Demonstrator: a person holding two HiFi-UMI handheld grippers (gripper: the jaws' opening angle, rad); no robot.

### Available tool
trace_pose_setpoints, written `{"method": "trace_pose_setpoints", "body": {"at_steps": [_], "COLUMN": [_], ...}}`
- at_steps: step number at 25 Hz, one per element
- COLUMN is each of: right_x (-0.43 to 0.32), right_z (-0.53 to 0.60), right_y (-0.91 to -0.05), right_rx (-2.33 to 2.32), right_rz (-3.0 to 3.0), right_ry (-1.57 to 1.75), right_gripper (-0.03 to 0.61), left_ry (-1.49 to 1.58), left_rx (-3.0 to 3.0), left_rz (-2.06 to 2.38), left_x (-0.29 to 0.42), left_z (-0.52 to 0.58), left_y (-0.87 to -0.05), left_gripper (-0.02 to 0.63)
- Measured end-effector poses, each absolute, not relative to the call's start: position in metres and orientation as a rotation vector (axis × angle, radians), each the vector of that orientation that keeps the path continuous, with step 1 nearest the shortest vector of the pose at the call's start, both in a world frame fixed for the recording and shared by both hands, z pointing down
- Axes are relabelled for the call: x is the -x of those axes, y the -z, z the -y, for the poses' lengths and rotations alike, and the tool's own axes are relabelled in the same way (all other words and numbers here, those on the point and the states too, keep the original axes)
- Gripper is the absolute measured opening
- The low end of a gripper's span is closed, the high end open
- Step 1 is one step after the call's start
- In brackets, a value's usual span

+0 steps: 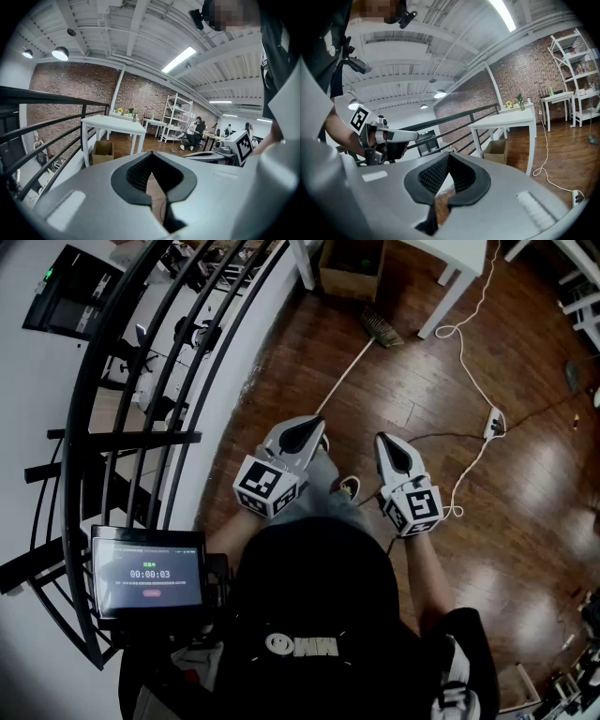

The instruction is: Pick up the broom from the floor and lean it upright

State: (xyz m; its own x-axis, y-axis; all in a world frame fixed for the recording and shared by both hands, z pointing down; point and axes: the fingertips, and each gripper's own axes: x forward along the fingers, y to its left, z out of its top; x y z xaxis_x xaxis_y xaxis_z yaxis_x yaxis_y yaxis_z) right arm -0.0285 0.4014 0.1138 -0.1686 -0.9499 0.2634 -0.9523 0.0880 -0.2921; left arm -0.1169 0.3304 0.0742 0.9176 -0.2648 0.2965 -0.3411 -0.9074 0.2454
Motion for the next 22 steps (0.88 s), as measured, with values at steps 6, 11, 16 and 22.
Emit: {"method": "trace_pose_setpoints", "body": {"at_steps": [6,11,16,22], "right_x": [0.036,0.043,0.059,0.033], "right_z": [-0.336,-0.243,-0.200,-0.138], "right_y": [-0.131,-0.173,-0.186,-0.290], "right_rx": [-1.878,-1.599,-1.370,-1.128], "right_rz": [2.286,2.285,2.326,2.305], "right_ry": [-0.675,-0.693,-0.590,-0.655], "right_gripper": [0.005,0.005,0.005,0.005], "left_ry": [-0.376,-0.377,-0.450,-0.567], "left_rx": [-2.732,-2.640,-2.603,-2.481], "left_rz": [0.496,0.568,0.591,0.651], "left_x": [0.129,0.123,0.126,0.100], "left_z": [-0.261,-0.169,-0.144,-0.111], "left_y": [-0.093,-0.134,-0.165,-0.263], "left_gripper": [0.012,0.012,0.012,0.012]}}
